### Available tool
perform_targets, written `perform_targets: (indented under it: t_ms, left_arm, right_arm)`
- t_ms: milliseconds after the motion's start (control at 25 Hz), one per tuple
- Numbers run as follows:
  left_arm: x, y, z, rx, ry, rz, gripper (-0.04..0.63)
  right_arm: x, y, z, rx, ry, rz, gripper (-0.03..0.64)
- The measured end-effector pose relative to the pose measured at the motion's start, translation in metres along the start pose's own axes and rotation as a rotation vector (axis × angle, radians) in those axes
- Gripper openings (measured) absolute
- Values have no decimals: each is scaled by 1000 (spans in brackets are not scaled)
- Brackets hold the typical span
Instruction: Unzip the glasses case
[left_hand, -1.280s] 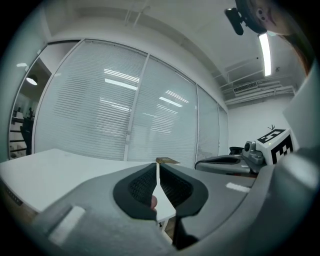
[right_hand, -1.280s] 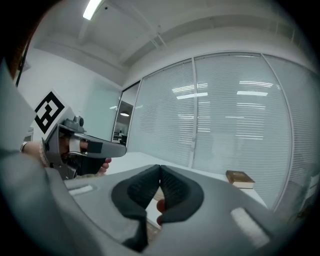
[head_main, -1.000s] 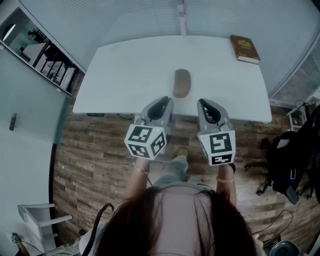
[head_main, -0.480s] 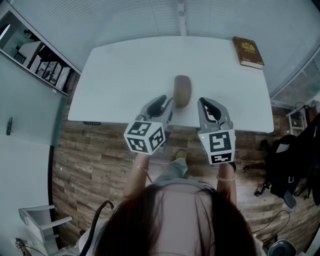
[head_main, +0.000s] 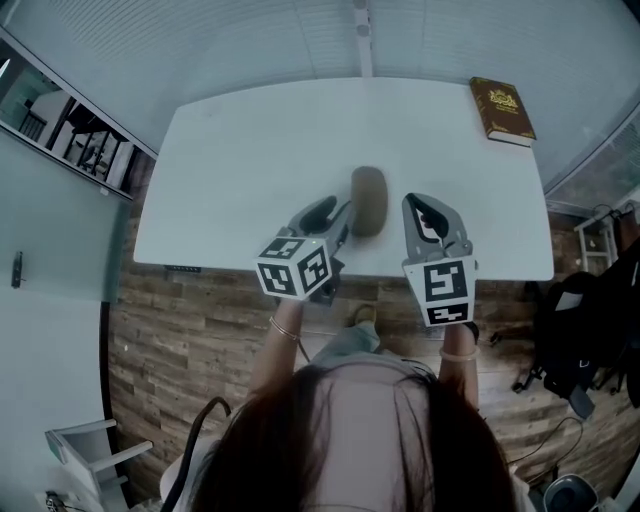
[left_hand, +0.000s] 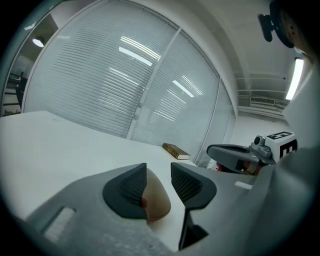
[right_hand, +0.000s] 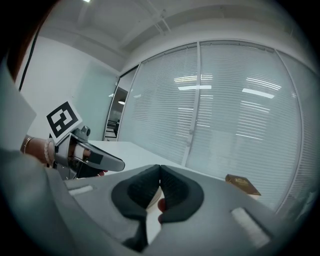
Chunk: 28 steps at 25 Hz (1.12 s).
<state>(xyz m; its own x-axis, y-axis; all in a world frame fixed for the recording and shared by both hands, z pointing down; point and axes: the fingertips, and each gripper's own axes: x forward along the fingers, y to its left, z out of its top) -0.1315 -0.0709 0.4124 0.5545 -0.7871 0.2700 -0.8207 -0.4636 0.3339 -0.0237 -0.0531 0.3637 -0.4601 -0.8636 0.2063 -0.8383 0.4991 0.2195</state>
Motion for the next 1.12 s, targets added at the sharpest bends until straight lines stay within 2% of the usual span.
perform_targets:
  t_ms: [440,720,920,1120]
  left_arm:
    - [45,34,-23,-136,130,-82,189]
    - [72,47,-43,-224,221,-115,224]
    - [88,49,-57,-294,291,-136,241]
    - [98,49,-65,-370,331,-151,290]
  right_arm:
    - [45,-17,1,-29,46,-29,3]
    - [57,-29,-12,-29,71,-30,3]
    - [69,-39,-10,-43,61,-7,3]
    - [83,-54,-6,-51,44,24,3]
